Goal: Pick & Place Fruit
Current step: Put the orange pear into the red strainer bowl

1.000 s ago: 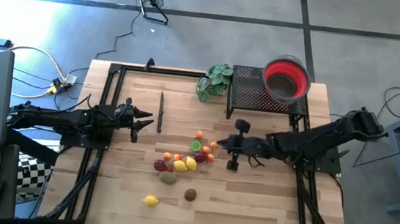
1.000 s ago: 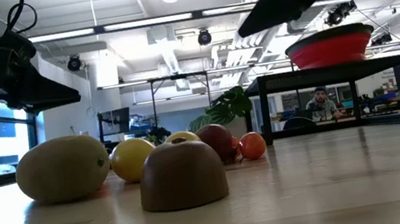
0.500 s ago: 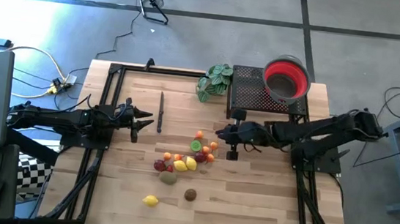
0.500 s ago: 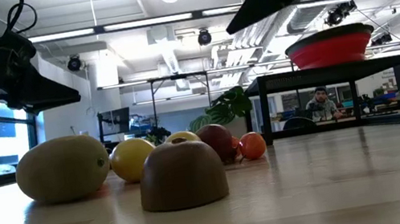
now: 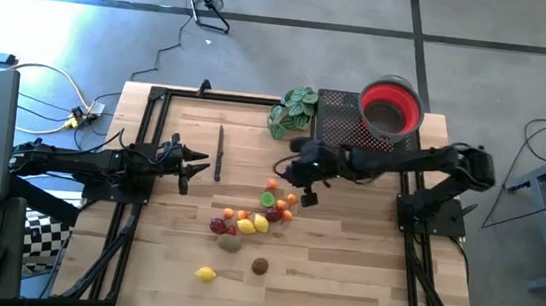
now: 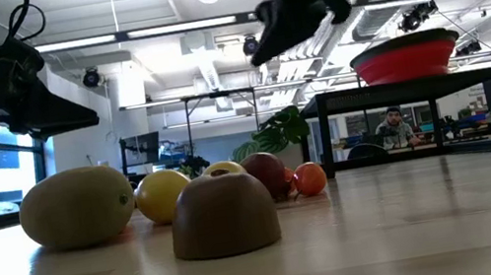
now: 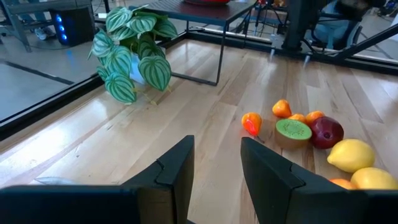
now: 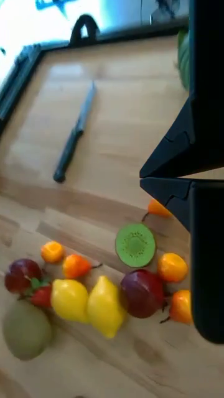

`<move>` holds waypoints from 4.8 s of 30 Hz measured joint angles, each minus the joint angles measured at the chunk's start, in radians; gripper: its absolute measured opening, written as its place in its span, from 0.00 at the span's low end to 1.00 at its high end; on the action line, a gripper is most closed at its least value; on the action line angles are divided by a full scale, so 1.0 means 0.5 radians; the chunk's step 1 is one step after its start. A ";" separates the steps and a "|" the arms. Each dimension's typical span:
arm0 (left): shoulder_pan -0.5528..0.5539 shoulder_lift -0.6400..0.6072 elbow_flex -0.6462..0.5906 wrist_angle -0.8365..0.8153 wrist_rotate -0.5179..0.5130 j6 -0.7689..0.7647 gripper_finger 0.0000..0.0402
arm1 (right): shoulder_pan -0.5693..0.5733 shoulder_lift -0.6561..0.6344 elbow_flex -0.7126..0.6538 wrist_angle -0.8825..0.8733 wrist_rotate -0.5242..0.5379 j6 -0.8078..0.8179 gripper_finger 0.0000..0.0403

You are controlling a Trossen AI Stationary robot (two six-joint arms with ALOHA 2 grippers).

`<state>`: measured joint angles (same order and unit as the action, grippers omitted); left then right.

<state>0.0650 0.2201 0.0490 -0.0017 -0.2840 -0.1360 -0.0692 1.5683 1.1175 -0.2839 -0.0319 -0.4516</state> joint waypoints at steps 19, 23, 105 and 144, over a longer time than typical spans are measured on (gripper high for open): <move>0.000 0.000 0.000 0.000 -0.029 0.000 0.32 | -0.024 0.219 0.394 -0.597 -0.308 -0.098 0.01; 0.000 0.000 0.000 0.000 -0.030 0.000 0.32 | -0.024 0.219 0.394 -0.548 -0.313 -0.092 0.01; 0.000 0.000 0.003 -0.031 -0.047 0.000 0.32 | 0.060 0.574 0.149 -0.426 -0.097 0.326 0.66; 0.000 0.000 0.001 -0.031 -0.049 0.000 0.32 | 0.055 0.606 0.148 -0.458 -0.089 0.528 0.66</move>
<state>0.0650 0.2199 0.0494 -0.0170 -0.3087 -0.1360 -0.0418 1.8714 1.1915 -0.5128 -0.0762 -0.1877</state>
